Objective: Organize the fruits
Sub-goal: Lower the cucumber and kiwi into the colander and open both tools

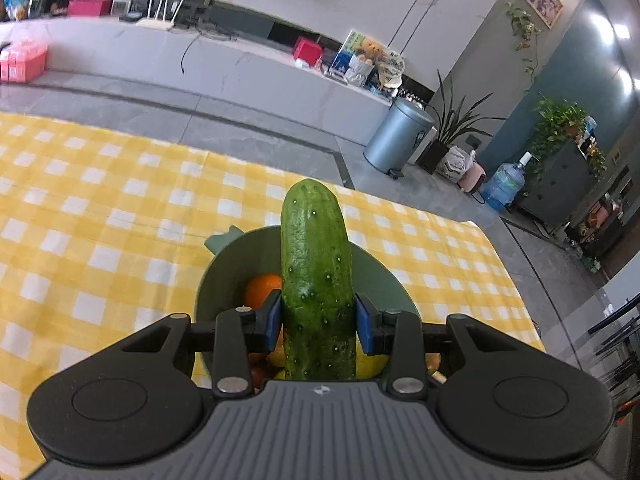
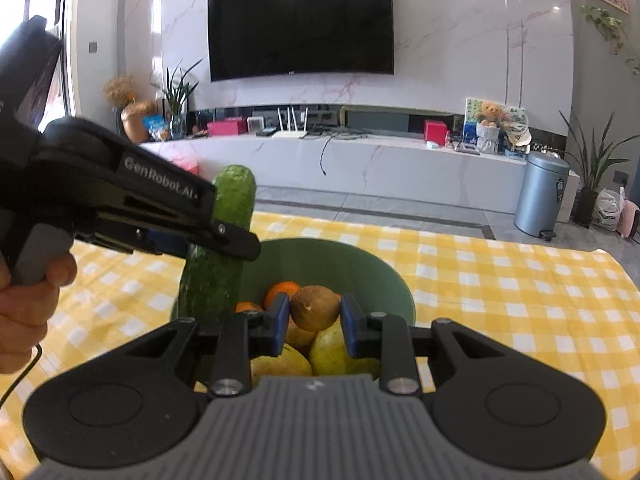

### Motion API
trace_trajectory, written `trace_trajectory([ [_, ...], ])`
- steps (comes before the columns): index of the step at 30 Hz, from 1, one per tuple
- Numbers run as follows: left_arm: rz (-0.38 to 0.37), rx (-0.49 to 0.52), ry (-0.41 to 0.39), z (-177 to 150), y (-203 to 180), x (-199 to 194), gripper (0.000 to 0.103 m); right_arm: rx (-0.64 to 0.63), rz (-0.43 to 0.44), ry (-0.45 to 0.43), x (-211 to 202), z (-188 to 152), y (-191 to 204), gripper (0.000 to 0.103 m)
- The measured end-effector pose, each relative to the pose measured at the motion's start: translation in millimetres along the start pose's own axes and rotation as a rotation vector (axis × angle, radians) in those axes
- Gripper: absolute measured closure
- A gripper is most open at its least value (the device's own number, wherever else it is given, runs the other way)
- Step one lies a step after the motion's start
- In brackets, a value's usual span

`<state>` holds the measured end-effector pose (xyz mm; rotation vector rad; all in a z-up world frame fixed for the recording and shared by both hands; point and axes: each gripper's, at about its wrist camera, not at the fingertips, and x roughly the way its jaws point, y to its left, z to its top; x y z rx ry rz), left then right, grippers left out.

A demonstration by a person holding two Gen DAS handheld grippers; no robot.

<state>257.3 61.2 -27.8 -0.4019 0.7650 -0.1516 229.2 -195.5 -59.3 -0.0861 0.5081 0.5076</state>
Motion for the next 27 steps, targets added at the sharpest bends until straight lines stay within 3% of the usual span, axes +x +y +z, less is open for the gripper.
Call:
trace_trajectory([
  [15,0.050,-0.082,0.112,0.5,14.8,38.2,0.058,-0.026,0.021,0.118,29.1,-9.9,-9.3,0.079],
  [21,0.111,-0.022,0.157,-2.0,13.2,43.9,0.052,-0.021,0.029,0.140,32.5,-11.8,-11.2,0.079],
  [27,0.119,0.058,0.148,-8.1,4.8,38.1,0.049,-0.015,0.035,0.158,33.2,-10.5,-12.5,0.079],
])
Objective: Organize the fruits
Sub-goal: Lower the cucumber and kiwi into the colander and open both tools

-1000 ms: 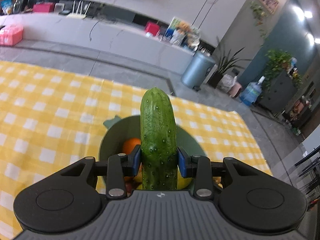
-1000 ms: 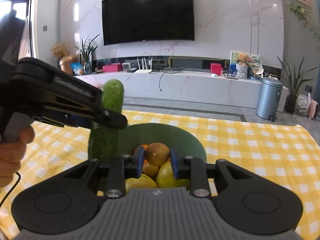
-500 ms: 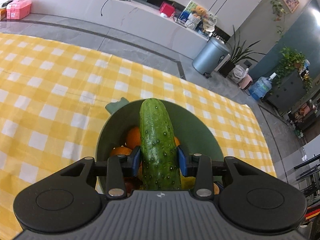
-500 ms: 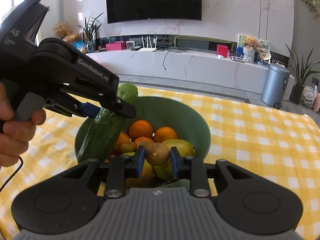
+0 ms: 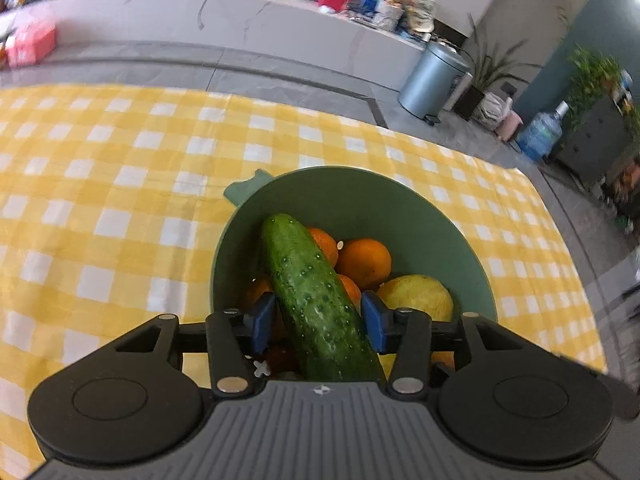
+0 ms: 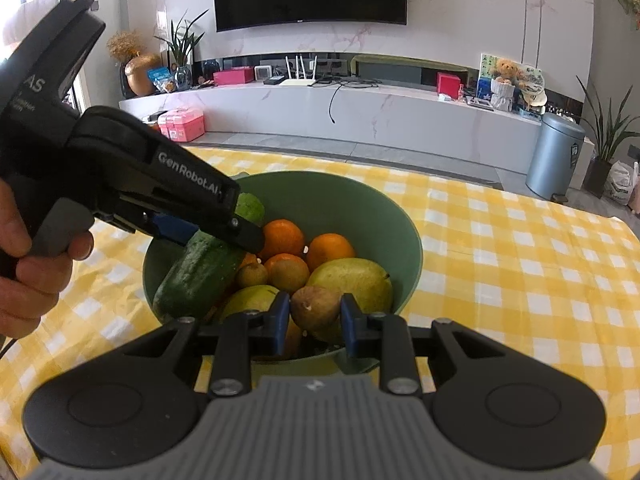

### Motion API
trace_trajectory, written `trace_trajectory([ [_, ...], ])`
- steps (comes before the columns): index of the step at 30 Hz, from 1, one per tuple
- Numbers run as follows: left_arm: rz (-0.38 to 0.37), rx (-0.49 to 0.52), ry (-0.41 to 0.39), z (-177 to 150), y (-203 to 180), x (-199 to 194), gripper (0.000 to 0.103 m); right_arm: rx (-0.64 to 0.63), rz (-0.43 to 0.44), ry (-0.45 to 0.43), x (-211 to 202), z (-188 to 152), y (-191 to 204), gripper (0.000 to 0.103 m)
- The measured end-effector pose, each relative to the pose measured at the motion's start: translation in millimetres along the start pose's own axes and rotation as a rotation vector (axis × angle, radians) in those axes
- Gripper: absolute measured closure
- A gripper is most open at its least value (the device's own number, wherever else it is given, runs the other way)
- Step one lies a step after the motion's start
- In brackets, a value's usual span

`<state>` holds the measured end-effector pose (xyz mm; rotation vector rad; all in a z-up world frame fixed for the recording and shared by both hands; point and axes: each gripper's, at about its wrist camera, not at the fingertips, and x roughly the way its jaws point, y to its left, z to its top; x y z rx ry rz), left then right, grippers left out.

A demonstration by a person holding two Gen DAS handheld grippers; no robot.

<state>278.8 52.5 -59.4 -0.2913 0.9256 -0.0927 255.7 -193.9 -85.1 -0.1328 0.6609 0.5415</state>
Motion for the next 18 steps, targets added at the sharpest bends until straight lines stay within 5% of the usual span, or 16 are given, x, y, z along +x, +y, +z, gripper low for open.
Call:
trace_trajectory([
  [5,-0.009,0.075,-0.064,-5.9,-7.4,-23.1,0.038,0.016,0.056,0.081,4.4,12.4,-5.5,0.079],
  [18,0.059,0.202,-0.175,-40.6,-25.4,-88.6,0.037,-0.128,0.008,0.232,14.6,32.3,6.3,0.079],
])
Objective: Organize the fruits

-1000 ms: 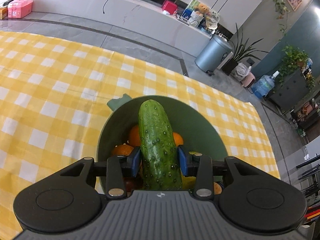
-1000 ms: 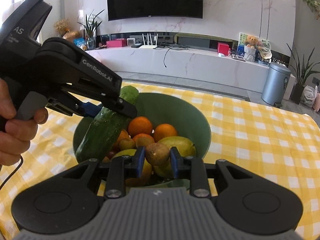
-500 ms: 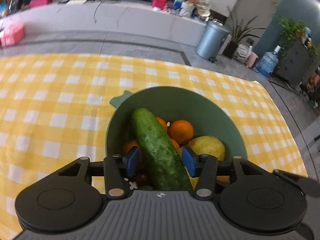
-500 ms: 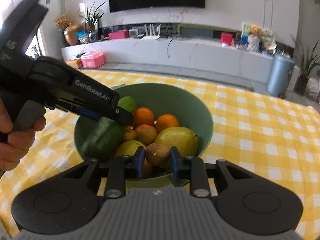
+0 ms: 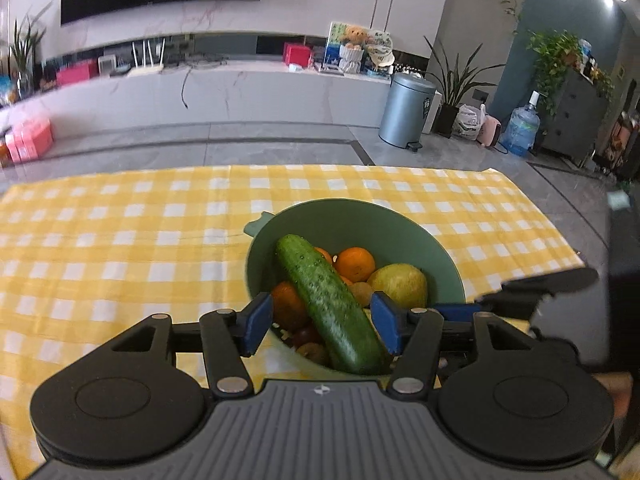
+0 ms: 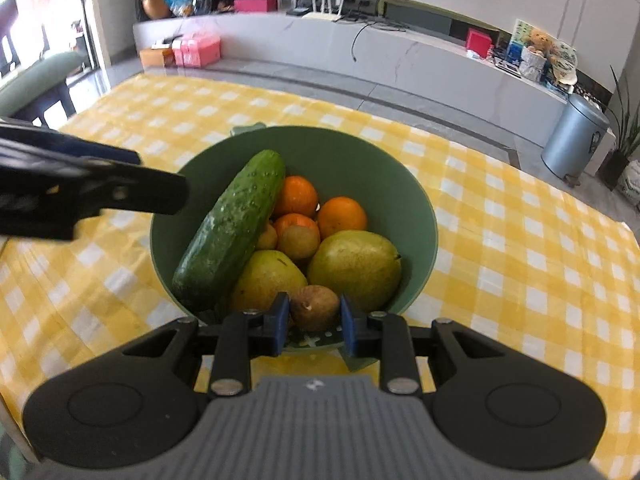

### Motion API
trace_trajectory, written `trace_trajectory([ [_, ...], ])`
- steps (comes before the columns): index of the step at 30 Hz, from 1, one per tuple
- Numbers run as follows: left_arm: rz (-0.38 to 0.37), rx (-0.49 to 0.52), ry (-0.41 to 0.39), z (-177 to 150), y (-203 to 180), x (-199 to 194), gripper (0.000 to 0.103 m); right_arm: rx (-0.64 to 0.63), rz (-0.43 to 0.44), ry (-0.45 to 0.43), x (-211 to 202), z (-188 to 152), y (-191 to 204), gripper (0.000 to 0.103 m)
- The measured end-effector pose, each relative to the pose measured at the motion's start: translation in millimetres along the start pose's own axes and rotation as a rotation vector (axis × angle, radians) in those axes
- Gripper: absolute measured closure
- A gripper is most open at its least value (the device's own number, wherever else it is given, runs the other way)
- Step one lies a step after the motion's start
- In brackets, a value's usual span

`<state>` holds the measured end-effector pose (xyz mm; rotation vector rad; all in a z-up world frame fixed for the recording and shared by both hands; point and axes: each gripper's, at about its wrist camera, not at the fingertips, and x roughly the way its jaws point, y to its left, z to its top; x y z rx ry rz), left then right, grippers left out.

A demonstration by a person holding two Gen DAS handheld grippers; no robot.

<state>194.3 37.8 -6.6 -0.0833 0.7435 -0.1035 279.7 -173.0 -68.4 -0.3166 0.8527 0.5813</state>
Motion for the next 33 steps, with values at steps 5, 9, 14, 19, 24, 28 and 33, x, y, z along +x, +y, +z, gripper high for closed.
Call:
trace_trajectory([
  [5,0.025,0.031,-0.038,-16.1,-8.5,-17.6,0.034,-0.056,-0.021,0.034,2.2,4.7,9.3,0.079],
  [9,0.005,0.024,-0.037,-26.5,-10.2,-24.1,0.033,-0.078,-0.037,0.047,2.3,3.4,13.9,0.079],
  [14,-0.010,0.025,-0.039,-31.6,-10.3,-30.2,0.033,-0.061,-0.038,0.039,-1.6,2.8,15.4,0.069],
  [19,-0.019,0.033,-0.068,-34.9,-12.7,-41.2,0.030,-0.032,-0.054,-0.016,-17.7,1.0,13.9,0.048],
  [24,0.000,0.069,-0.151,-39.2,-20.1,-59.2,0.025,0.033,-0.079,-0.130,-54.5,-3.7,9.3,0.038],
  [28,0.041,0.107,-0.248,-45.1,-31.6,-77.5,0.024,0.099,-0.103,-0.239,-92.7,-15.8,8.2,0.030],
  [33,0.108,0.144,-0.361,-55.6,-46.4,-100.4,0.017,0.222,-0.126,-0.387,-144.0,-45.9,14.3,0.022],
])
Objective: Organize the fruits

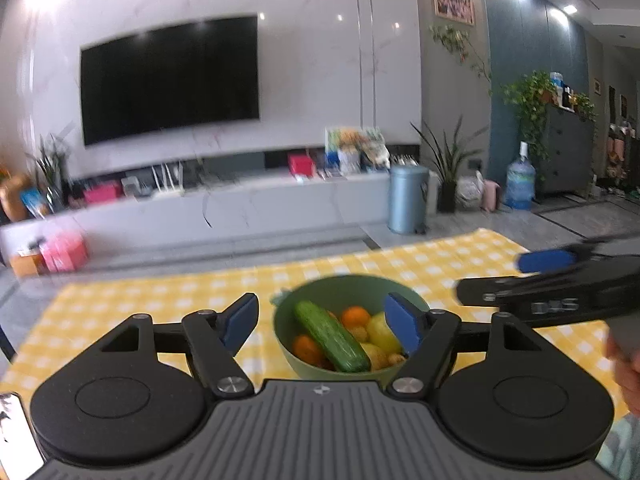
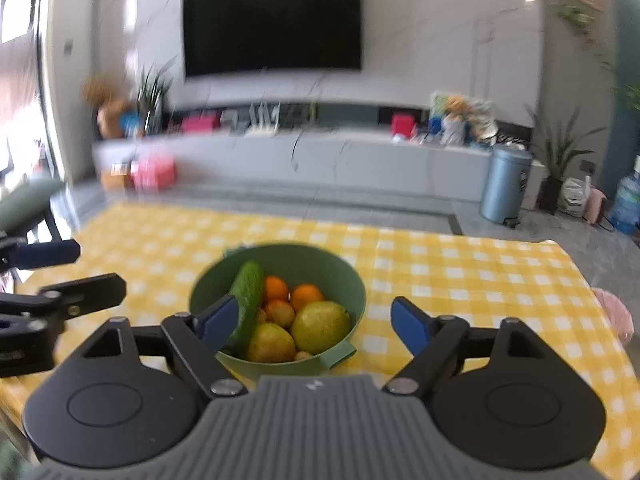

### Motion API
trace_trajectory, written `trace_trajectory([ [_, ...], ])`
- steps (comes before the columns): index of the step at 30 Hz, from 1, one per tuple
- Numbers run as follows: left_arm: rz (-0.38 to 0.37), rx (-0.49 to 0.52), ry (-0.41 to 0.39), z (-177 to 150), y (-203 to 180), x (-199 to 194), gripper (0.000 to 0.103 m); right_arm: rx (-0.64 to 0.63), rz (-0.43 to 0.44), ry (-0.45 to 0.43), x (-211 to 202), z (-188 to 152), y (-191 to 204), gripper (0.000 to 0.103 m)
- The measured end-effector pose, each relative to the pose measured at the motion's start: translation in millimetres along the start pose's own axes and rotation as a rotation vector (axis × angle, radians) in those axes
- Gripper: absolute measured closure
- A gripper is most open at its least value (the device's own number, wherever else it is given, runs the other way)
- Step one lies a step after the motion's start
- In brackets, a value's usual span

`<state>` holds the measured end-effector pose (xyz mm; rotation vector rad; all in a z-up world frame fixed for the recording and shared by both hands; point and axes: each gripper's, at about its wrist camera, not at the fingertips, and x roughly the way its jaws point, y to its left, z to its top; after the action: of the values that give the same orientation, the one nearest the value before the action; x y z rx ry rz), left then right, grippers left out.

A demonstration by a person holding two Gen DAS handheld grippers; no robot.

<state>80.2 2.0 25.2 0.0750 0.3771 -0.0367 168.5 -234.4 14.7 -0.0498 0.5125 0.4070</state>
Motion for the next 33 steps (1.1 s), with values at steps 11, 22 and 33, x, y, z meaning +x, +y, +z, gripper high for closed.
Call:
trace_trajectory([
  [11,0.144,0.032,-0.118,-27.0,-25.2,-20.2,0.009,0.151,-0.085,-0.212,-75.4,-63.9,16.4,0.009],
  [22,0.115,0.026,0.018,-60.1,-26.3,8.2,0.007,0.148,-0.151,-0.183,-57.6,-116.0,22.4,0.004],
  [33,0.089,0.021,0.130,-84.4,-15.4,34.3,0.007,0.176,-0.122,-0.112,-16.9,-120.3,13.8,0.004],
])
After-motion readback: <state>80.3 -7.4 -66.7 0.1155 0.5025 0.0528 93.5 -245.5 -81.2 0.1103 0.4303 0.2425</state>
